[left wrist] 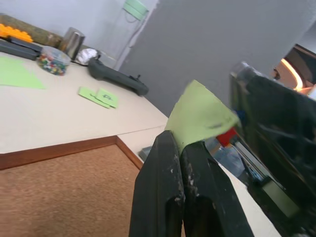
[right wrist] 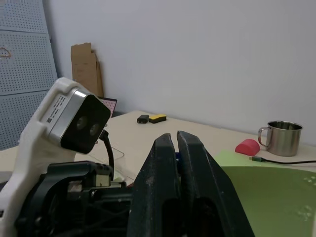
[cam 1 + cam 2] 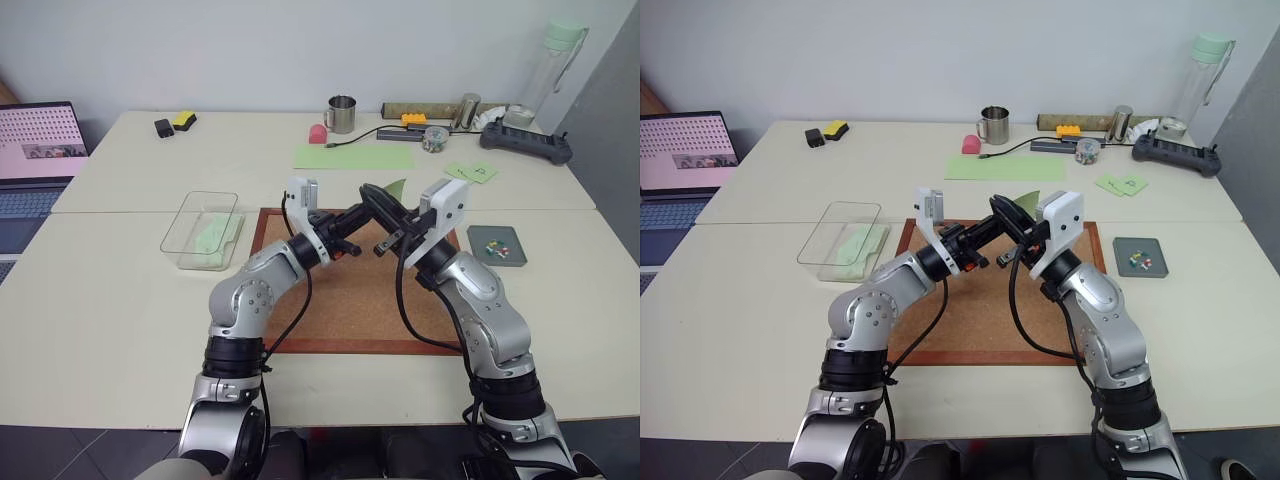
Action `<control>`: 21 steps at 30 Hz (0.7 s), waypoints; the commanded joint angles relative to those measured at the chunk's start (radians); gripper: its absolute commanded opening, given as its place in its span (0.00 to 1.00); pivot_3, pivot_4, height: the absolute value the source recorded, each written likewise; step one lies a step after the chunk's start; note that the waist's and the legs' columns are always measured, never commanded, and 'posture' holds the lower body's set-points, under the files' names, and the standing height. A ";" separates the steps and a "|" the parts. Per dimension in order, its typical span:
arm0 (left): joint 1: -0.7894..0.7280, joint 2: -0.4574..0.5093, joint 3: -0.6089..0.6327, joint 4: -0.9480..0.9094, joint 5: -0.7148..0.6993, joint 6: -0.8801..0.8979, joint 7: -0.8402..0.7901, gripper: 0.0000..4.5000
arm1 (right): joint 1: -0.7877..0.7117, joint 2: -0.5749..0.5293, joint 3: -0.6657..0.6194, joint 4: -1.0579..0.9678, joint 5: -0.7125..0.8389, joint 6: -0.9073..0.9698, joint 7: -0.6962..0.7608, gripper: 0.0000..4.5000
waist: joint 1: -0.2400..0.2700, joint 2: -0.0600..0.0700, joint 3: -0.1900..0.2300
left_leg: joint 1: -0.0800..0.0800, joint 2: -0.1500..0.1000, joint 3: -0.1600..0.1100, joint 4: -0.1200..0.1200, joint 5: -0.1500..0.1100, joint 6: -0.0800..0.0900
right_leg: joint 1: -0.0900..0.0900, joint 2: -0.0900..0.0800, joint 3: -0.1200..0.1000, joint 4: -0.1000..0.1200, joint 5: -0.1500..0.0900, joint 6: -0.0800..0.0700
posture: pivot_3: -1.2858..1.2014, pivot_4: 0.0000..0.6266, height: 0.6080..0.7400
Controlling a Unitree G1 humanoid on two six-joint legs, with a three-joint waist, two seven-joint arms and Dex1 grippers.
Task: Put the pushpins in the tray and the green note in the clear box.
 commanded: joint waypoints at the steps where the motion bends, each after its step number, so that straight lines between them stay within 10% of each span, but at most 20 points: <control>1: -0.014 0.015 0.014 0.006 0.005 -0.013 -0.002 0.00 | -0.011 0.002 -0.016 -0.042 0.005 -0.021 -0.002 0.00 | 0.000 0.000 0.000 | 0.000 0.000 0.000 0.000 0.000 0.000 | 0.000 0.000 0.000 0.000 0.000 0.000 | 0.52 0.24 1.00; 9: -0.009 0.026 -0.008 -0.012 0.018 -0.021 -0.015 0.00 | -0.005 -0.005 -0.035 -0.039 -0.017 -0.023 -0.020 0.00 | 0.000 0.000 0.000 | 0.000 0.000 -0.001 0.000 0.000 0.000 | 0.000 0.000 -0.001 0.000 0.000 0.000 | 0.52 0.24 1.00; 21: -0.006 0.227 -0.369 -0.104 0.358 -0.401 -0.353 0.00 | 0.101 -0.233 -0.359 0.086 -0.053 0.186 -0.172 0.00 | 0.005 0.000 0.001 | -0.002 -0.001 0.001 -0.001 0.002 -0.003 | 0.000 -0.001 0.000 -0.003 0.000 0.000 | 0.52 0.24 1.00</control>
